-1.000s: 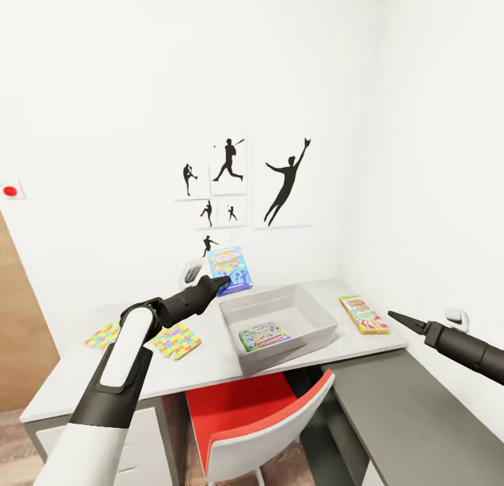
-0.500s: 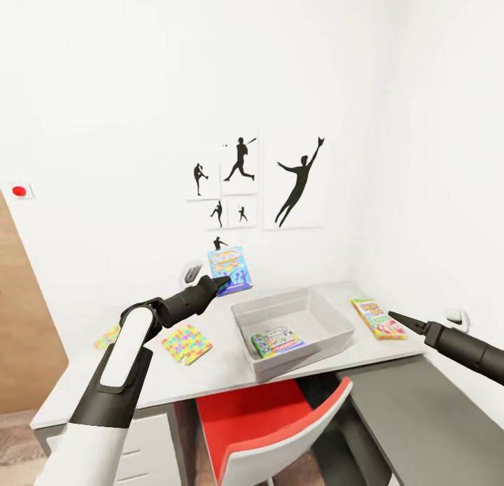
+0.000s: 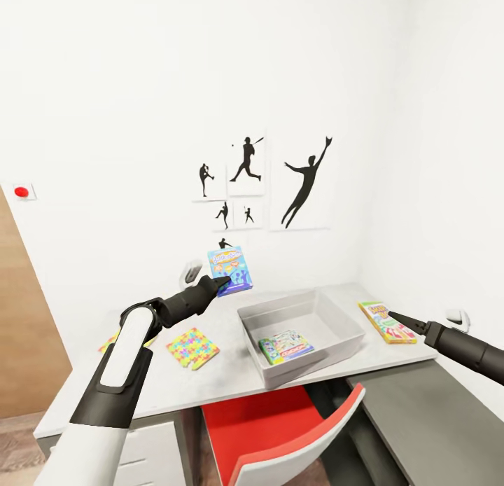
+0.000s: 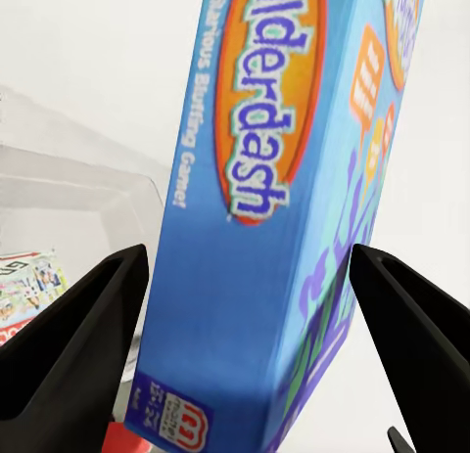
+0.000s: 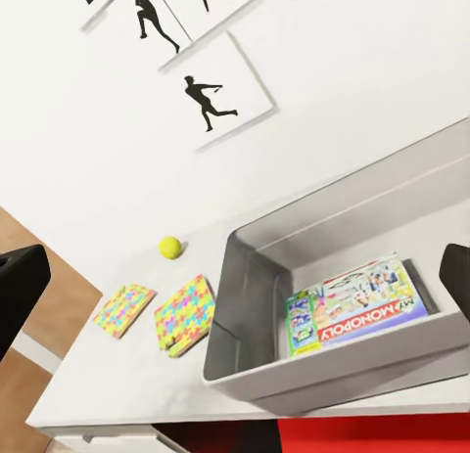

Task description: Put all the toys in the child's room - the three board games (two on the bed and one on the table), the two jigsaw puzzles on the table, and the tennis ball on the table - inside the toy box on the table in the child's room.

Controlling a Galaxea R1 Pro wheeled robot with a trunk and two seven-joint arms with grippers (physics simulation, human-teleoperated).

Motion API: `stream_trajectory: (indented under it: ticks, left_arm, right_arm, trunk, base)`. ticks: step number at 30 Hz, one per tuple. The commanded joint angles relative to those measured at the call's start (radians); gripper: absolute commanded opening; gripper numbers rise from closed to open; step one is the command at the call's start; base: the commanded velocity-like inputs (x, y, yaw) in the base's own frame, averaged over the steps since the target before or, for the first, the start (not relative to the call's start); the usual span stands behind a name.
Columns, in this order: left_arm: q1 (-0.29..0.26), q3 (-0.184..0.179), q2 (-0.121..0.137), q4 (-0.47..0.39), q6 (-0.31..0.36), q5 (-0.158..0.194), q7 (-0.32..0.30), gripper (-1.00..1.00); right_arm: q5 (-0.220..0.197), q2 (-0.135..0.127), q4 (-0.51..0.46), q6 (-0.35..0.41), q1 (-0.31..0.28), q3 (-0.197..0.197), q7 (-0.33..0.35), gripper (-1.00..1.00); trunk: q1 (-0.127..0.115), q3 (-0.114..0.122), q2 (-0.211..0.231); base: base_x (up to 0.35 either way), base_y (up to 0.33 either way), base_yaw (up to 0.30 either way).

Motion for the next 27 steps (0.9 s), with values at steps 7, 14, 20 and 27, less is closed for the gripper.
stream_trajectory:
  ticks: [7,14,20,27]
  left_arm:
    - [0.000,0.000,0.000,-0.001,0.002,0.011,0.010,-1.00]
    - [0.000,-0.001,0.000,-0.001,0.002,0.011,0.010,-1.00]
    - [0.000,0.000,0.000,-0.001,0.002,0.011,0.010,-1.00]
    - [0.000,0.000,0.000,0.000,0.002,0.011,0.010,-1.00]
  right_arm:
    - [0.001,0.000,0.000,0.005,-0.001,-0.001,0.004,1.00]
    - [0.001,0.000,0.000,0.005,-0.001,-0.001,0.004,1.00]
    - [0.000,0.000,0.000,0.005,-0.001,-0.001,0.004,1.00]
    - [0.001,0.000,0.000,0.005,-0.001,-0.001,0.004,1.00]
  trunk:
    - [0.000,0.000,-0.001]
    - [0.000,0.000,-0.001]
    - [0.000,0.000,-0.001]
    - [0.000,0.000,-0.001]
  base:
    - [0.016,0.010,0.000]
    - [0.161,0.003,0.000]
    - [0.277,0.001,0.000]
    - [0.143,0.000,0.000]
